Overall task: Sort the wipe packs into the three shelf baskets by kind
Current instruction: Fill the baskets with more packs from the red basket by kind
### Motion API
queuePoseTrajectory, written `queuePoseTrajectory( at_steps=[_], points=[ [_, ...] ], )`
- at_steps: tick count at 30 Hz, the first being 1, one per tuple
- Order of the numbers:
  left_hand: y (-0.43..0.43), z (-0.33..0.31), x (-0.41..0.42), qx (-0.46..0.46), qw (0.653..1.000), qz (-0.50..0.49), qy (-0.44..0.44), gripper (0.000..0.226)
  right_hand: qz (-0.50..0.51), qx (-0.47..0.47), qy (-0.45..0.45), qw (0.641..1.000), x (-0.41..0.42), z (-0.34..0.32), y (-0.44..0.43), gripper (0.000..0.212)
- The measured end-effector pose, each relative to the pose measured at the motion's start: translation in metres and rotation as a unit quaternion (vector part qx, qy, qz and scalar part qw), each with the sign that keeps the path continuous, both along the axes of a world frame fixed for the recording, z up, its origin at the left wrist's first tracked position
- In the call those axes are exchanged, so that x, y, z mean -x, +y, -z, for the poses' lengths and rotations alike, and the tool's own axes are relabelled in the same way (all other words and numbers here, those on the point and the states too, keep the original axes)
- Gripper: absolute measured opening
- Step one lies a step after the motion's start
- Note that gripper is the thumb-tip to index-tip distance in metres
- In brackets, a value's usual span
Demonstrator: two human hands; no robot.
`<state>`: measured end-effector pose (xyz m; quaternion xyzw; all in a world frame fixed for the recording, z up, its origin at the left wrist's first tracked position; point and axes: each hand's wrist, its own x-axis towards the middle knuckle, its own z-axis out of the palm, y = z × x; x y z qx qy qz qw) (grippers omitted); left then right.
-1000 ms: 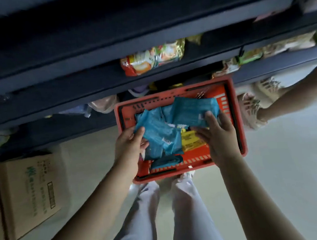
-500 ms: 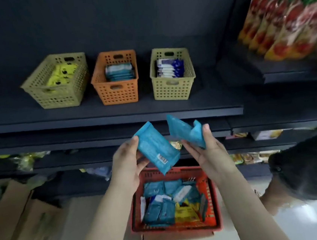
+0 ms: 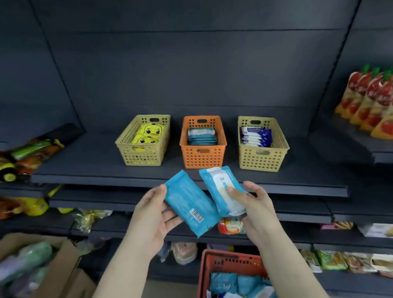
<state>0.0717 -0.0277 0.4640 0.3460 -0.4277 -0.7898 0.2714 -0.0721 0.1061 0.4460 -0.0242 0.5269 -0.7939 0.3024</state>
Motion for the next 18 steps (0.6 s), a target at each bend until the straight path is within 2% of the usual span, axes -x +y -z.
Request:
queuePoseTrajectory(
  at_steps=[4, 8, 13, 18],
  points=[
    [-0.053, -0.008, -0.032, -0.014, 1.000, 0.014, 0.007, 0.017, 0.011, 0.027, -0.008, 1.000, -0.030, -0.010, -0.048, 0.036],
    [-0.109, -0.011, -0.058, -0.021, 0.999, 0.040, 0.015, 0.012, 0.011, 0.045, -0.003, 0.999, -0.054, -0.015, -0.096, 0.025],
    [-0.161, -0.017, -0.072, -0.027, 0.995, 0.084, 0.036, 0.030, 0.024, 0.081, -0.019, 0.996, -0.066, -0.023, -0.132, 0.024],
    [-0.191, -0.019, -0.058, -0.041, 0.992, 0.113, 0.045, 0.030, 0.024, 0.096, -0.043, 0.994, -0.055, -0.026, -0.150, 0.021]
  ],
)
